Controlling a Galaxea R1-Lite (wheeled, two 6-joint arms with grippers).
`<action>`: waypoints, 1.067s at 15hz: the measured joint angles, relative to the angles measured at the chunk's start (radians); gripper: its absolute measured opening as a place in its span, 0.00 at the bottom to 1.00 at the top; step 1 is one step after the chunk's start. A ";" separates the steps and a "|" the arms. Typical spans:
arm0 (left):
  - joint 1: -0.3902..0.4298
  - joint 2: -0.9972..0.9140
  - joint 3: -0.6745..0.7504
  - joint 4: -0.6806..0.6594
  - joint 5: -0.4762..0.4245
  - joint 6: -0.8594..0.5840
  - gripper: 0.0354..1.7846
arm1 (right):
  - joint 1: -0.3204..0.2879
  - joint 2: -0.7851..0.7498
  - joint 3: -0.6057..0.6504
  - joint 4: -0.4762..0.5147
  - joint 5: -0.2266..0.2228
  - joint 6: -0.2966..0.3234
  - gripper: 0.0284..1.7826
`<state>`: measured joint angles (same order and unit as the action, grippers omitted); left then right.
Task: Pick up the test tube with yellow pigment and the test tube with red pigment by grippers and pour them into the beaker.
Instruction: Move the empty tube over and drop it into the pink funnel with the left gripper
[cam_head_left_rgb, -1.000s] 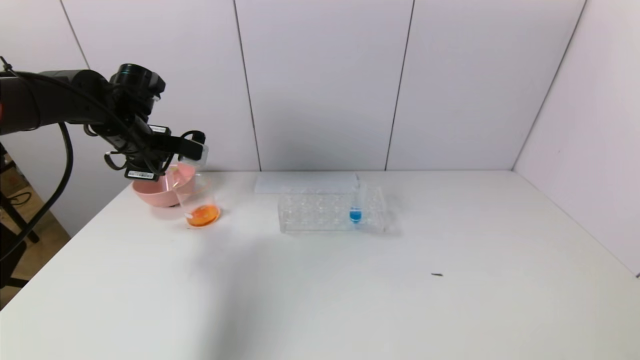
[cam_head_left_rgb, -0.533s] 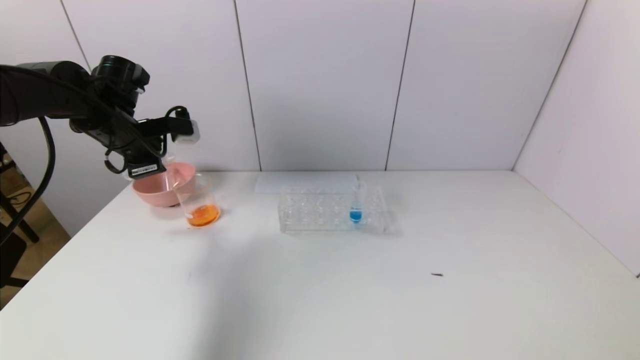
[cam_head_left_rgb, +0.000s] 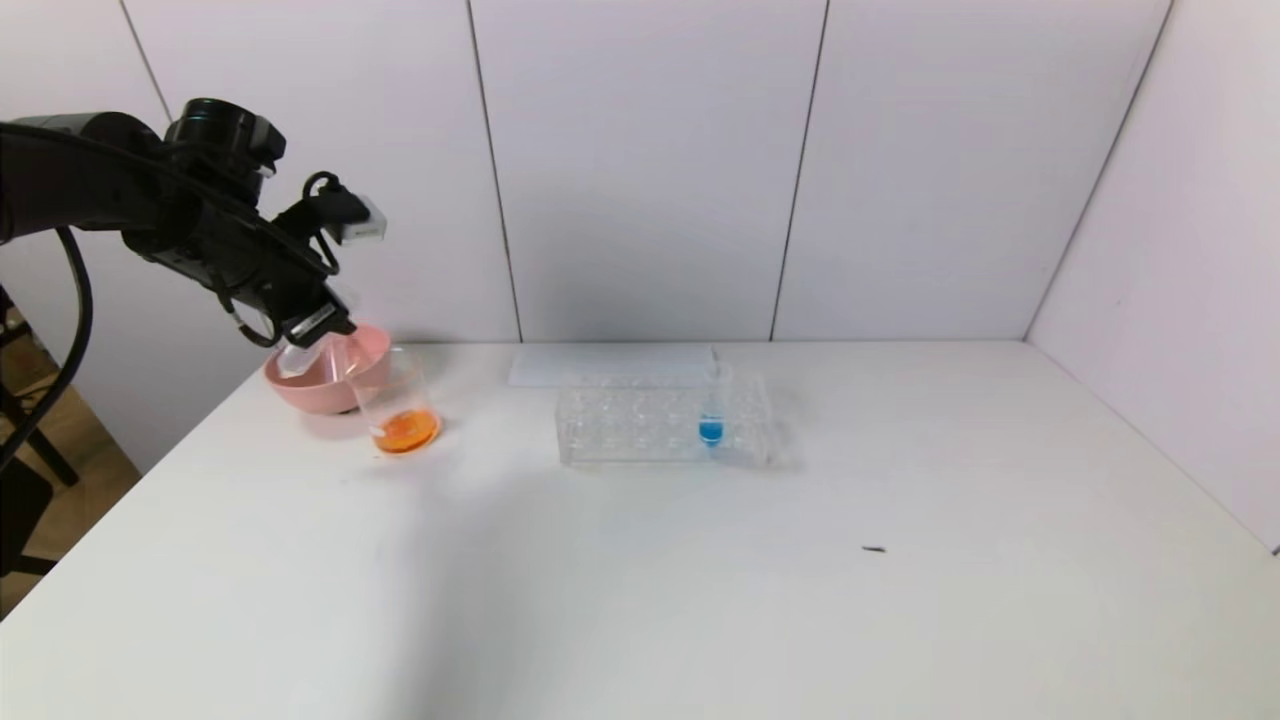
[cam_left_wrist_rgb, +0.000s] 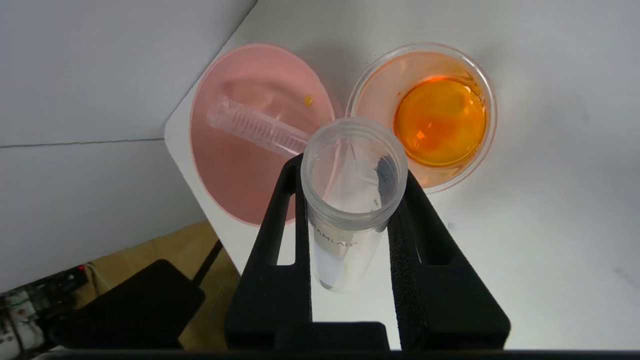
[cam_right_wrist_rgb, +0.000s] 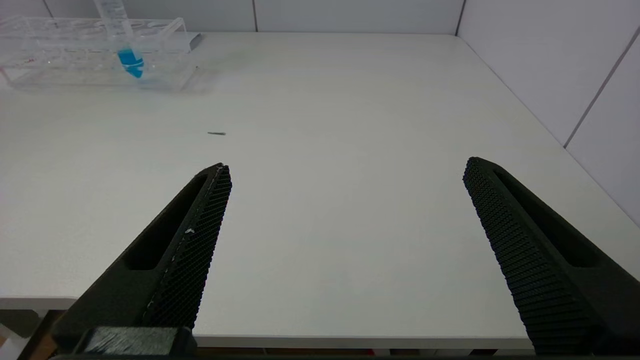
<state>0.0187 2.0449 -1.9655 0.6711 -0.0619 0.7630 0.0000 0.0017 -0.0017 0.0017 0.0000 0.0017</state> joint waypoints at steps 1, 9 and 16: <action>0.000 -0.006 0.000 -0.002 -0.016 -0.048 0.24 | 0.000 0.000 0.000 0.000 0.000 0.000 0.95; 0.000 -0.040 0.029 -0.167 -0.032 -0.417 0.24 | 0.000 0.000 0.000 0.000 0.000 0.000 0.95; 0.022 -0.073 0.083 -0.331 -0.014 -0.650 0.24 | 0.000 0.000 0.000 0.000 0.000 0.000 0.95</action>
<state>0.0404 1.9723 -1.8828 0.3400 -0.0755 0.1126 0.0000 0.0017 -0.0013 0.0013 0.0000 0.0017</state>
